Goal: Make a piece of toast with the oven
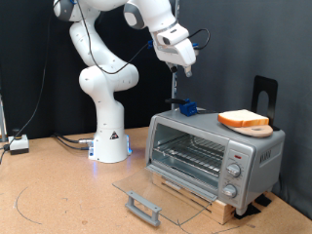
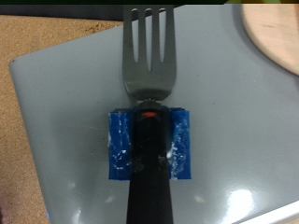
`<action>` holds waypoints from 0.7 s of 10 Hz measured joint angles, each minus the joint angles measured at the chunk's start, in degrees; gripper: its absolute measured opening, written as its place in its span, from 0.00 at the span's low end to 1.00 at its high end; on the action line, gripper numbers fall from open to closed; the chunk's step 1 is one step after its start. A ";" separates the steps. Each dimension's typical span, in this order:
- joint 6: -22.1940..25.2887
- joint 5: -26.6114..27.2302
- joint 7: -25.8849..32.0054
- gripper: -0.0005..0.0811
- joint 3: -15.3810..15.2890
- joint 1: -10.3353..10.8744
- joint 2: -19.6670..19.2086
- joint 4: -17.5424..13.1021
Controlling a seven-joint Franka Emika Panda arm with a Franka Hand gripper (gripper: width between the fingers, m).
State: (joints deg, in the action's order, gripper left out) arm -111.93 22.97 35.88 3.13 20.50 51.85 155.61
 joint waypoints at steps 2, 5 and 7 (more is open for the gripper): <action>-0.07 -0.02 0.58 0.99 -0.19 0.04 -0.02 1.24; -1.81 -0.04 1.13 0.99 -0.33 0.04 0.01 3.11; -3.15 -0.04 1.86 0.99 -0.86 0.12 -0.07 4.34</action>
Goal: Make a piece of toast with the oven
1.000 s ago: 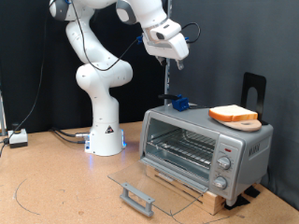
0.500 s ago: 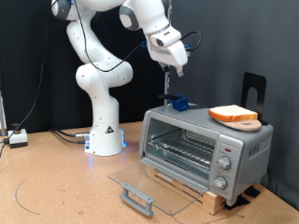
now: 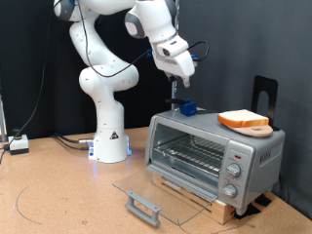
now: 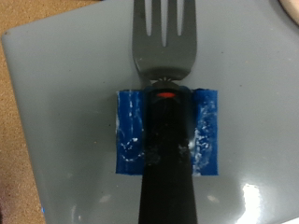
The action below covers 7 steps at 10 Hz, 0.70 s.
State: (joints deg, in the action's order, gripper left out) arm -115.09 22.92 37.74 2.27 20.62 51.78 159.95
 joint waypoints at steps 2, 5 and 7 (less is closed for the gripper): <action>-1.10 0.00 0.71 0.99 -0.75 0.43 -0.64 1.18; -4.26 0.00 0.73 0.99 -3.17 0.62 -2.97 2.56; -6.17 0.02 0.73 0.99 -4.60 0.63 -5.27 2.97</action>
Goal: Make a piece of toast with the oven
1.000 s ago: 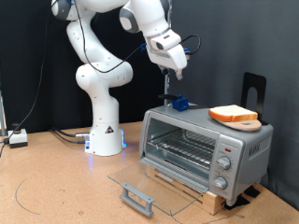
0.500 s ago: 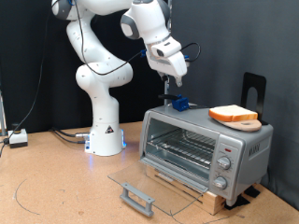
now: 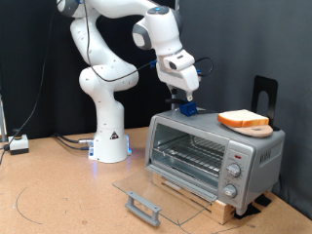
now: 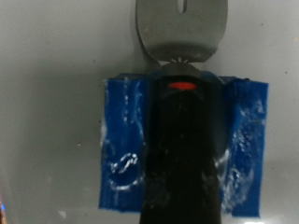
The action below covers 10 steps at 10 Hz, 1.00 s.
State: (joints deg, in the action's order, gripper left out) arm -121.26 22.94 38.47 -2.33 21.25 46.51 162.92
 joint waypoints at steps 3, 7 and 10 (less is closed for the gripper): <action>-2.64 0.53 0.03 0.99 -1.40 0.38 -3.71 0.30; -5.60 3.09 0.93 0.99 -1.74 2.65 -6.59 0.41; -5.87 3.92 0.94 0.99 -1.95 3.34 -6.95 0.41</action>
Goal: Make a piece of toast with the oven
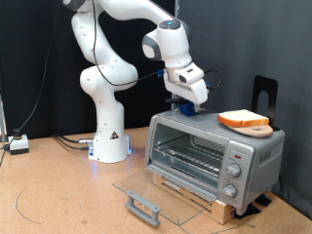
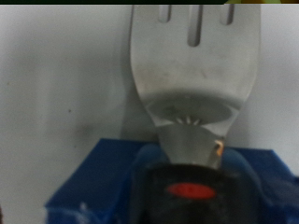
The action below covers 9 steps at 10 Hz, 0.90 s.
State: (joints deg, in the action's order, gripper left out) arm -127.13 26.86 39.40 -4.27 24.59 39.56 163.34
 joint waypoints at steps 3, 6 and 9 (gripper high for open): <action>-0.01 0.01 -0.04 0.88 -0.31 0.00 -0.05 0.00; 0.01 -0.01 -0.08 0.58 -0.47 -0.02 -0.17 0.02; 0.03 -0.01 -0.08 0.58 -0.48 -0.05 -0.17 0.02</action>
State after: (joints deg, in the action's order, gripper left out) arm -127.10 26.86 39.32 -4.75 24.53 39.39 163.36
